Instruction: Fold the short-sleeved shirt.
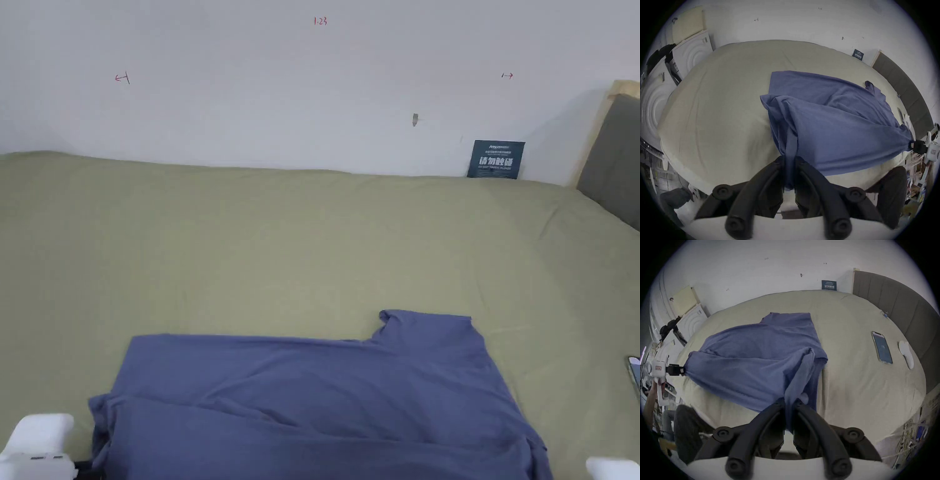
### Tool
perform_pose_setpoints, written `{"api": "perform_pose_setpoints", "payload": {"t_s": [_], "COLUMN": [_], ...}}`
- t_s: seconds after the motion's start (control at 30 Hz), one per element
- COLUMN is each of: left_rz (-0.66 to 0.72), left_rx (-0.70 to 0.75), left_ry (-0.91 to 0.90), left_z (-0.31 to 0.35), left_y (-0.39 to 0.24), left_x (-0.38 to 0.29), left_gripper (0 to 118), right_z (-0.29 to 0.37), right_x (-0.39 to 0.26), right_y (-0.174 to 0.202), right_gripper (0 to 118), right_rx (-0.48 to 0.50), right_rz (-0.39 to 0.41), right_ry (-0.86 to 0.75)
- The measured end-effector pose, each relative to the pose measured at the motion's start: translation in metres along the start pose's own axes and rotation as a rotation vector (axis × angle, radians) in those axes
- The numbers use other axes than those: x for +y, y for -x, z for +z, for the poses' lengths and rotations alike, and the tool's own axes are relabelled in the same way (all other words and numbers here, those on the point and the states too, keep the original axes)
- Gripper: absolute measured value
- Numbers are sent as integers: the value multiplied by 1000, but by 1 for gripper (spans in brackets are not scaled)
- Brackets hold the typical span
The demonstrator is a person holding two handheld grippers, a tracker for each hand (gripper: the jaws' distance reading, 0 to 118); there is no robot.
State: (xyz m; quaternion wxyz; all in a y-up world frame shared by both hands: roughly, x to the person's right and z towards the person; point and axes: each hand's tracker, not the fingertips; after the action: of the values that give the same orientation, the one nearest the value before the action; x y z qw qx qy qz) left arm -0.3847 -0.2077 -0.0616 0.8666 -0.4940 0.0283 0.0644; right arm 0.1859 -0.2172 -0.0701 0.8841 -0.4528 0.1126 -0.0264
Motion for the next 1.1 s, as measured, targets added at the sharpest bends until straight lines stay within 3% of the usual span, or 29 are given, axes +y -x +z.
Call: {"api": "perform_pose_setpoints", "payload": {"t_s": [0.17, 0.2, 0.23, 0.27, 0.3, 0.33, 0.43, 0.47, 0.5, 0.53, 0.57, 0.63, 0.8, 0.83, 0.9, 0.93, 0.97, 1.0, 1.03, 1.1], "left_rz": [45, 45, 38, 17, -13, -22, 50, 78, 81, 73, 65, 68, 32, 19, 0, -18, -26, -43, -37, -32], "left_rx": [-46, -55, -61, -16, 38, 46, 30, 8, 2, 9, 18, 33, 38, 49, 66, 88, 120, 137, 144, 175], "left_ry": [11, 22, 20, 16, -7, -57, -105, -125, -125, -133, -145, -162, -133, -122, -91, -80, -61, -37, -43, -18], "left_z": [-3, -4, -3, 2, 6, 13, 28, 30, 30, 27, 20, 6, -46, -56, -86, -99, -112, -127, -137, -153], "left_y": [8, 8, 8, 6, 3, 3, 8, 10, 11, 10, 10, 7, -5, -6, -7, -7, -7, -7, -7, -7], "left_x": [-9, -7, -7, -6, -5, -4, 11, 19, 28, 36, 45, 67, 129, 138, 159, 166, 170, 175, 177, 180], "left_gripper": [13, 18, 40, 81, 103, 106, 103, 91, 68, 29, 0, 0, 0, 4, 46, 59, 59, 95, 114, 116], "right_z": [-9, -9, -8, -8, -8, -1, 11, 11, 7, 7, 3, -7, -45, -50, -63, -68, -73, -79, -83, -90], "right_x": [-9, -7, -7, -5, -3, 0, 8, 12, 29, 35, 43, 60, 101, 105, 115, 118, 120, 121, 122, 121], "right_y": [3, 3, 2, -1, -4, -7, -9, -11, -8, -8, -9, -11, -20, -22, -25, -27, -29, -30, -32, -36], "right_gripper": [9, 20, 48, 102, 117, 111, 107, 98, 77, 41, 0, 0, 0, 0, 0, 0, 0, 0, 0, 0], "right_rx": [-12, -20, -32, -35, -35, -43, -44, -48, -50, -60, -61, -112, -96, -98, -97, -92, -96, -104, -106, -114], "right_rz": [-6, -27, -48, -57, -61, -81, -67, -63, -56, -54, -48, -44, -54, -53, -56, -56, -54, -45, -33, -27], "right_ry": [12, 8, -2, -7, -5, -154, -78, -92, -103, -122, -129, -168, -147, -144, -139, -130, -122, -114, -104, -88]}}
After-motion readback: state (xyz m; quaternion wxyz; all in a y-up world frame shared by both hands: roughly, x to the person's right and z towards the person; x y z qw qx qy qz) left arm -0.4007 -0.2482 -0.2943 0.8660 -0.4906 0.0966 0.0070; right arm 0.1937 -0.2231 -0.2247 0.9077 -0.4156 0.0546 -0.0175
